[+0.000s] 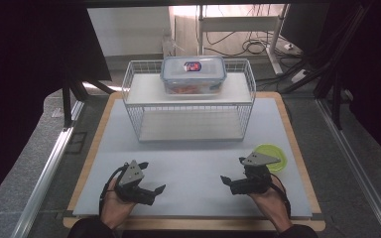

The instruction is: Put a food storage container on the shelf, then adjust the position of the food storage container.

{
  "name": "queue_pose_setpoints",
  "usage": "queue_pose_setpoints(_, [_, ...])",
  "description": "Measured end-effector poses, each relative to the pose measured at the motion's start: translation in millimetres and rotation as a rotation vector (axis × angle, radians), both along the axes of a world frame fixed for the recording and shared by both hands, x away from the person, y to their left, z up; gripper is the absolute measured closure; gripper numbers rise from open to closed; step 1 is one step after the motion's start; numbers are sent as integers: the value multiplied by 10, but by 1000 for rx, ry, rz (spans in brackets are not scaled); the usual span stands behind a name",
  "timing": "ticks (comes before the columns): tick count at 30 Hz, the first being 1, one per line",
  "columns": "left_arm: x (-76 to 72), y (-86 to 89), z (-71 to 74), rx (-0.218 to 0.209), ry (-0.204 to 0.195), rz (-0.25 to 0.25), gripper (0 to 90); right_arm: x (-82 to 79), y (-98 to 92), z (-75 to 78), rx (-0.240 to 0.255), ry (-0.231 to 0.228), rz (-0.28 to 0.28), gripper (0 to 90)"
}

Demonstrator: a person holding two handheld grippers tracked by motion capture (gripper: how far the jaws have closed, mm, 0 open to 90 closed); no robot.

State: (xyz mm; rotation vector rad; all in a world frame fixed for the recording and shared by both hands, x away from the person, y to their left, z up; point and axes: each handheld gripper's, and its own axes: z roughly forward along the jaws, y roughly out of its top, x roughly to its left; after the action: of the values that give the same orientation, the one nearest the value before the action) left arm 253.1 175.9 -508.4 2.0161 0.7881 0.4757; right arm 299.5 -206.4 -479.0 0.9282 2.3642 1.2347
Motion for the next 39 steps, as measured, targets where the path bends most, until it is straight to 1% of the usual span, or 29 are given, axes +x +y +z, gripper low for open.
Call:
queue_pose_setpoints(4, [14, 44, 3, -20, 19, 11, 43, 23, -31, 0, 15, 22, -4, 13])
queue_pose_setpoints(5, [15, 52, 4, -25, 23, 14, 48, 36, -41, 0, 6, 32, -19, 11])
queue_pose_setpoints(6, [17, 58, 3, -25, 26, 14, 49, 43, -56, 6, 0, 52, -21, 10])
queue_pose_setpoints(7, [19, 63, 1, -27, 30, 15, 50, 46, -71, 12, 4, 65, -12, 12])
queue_pose_setpoints(9, [26, 71, -6, -20, 32, 19, 50, 55, -109, 38, 2, 81, -35, 47])
queue_pose_setpoints(11, [32, 72, -15, -19, 36, 19, 50, 63, -160, 74, 1, 86, -52, 111])
queue_pose_setpoints(12, [34, 72, -19, -17, 37, 19, 50, 72, -198, 96, 4, 86, -72, 141])
queue_pose_setpoints(14, [36, 72, -22, -17, 39, 19, 50, 83, -263, 121, -1, 76, -108, 246])
queue_pose_setpoints(16, [37, 71, -23, -18, 41, 18, 50, 102, -318, 124, -20, 74, -132, 307])
queue_pose_setpoints(18, [34, 70, -22, -20, 39, 13, 51, 125, -406, 135, -43, 64, -155, 430])
queue_pose_setpoints(19, [34, 69, -22, -20, 39, 12, 52, 133, -434, 141, -47, 63, -160, 475])
queue_pose_setpoints(20, [35, 67, -22, -19, 40, 11, 52, 139, -466, 149, -46, 61, -164, 547])
queue_pose_setpoints(22, [36, 64, -27, -17, 42, 10, 52, 160, -545, 176, -37, 79, -164, 626])
queue_pose_setpoints(23, [37, 62, -28, -16, 43, 9, 52, 164, -581, 191, -33, 72, -167, 689])
queue_pose_setpoints(24, [37, 62, -28, -15, 43, 9, 52, 173, -624, 209, -37, 60, -166, 725])
queue_pose_setpoints(25, [37, 61, -28, -15, 43, 9, 52, 176, -646, 221, -39, 56, -175, 754])
queue_pose_setpoints(26, [37, 61, -28, -15, 42, 9, 52, 181, -682, 235, -43, 39, -187, 789])
queue_pose_setpoints(28, [36, 58, -29, -16, 43, 10, 52, 197, -756, 262, -45, 28, -220, 840])
queue_pose_setpoints(31, [40, 54, -35, -12, 45, 9, 53, 231, -900, 286, -37, 25, -275, 899])
queue_pose_setpoints(36, [47, 49, -42, -5, 48, 11, 53, 282, -1176, 301, -51, -5, -384, 900])
queue_pose_setpoints(39, [50, 47, -47, -2, 47, 14, 53, 321, -1301, 270, -40, 0, -428, 900])
